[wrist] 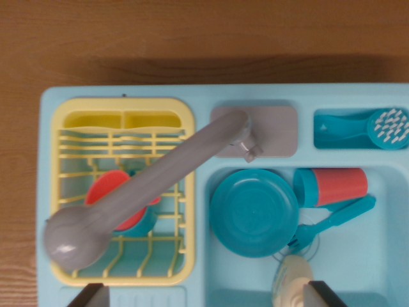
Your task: Pick detergent from the sink
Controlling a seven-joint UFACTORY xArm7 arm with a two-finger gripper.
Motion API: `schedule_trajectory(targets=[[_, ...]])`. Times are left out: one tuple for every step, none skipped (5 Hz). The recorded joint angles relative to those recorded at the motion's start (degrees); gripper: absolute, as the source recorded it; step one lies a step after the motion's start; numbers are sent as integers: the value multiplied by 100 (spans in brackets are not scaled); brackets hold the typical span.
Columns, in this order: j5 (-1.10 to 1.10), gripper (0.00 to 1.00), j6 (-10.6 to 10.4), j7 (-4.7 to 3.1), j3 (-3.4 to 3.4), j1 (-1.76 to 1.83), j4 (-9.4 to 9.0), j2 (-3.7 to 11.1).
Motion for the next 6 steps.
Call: schedule_trajectory(targets=[[-12, 0, -208, 9, -25, -27, -222, 15], [-12, 0, -208, 9, -25, -27, -222, 15], [-24, 0, -418, 18, -51, -54, -444, 30], [-24, 0, -418, 18, -51, -54, -444, 30], [-38, 0, -650, 28, -79, -84, -691, 47], [-38, 0, -650, 28, -79, -84, -691, 47]])
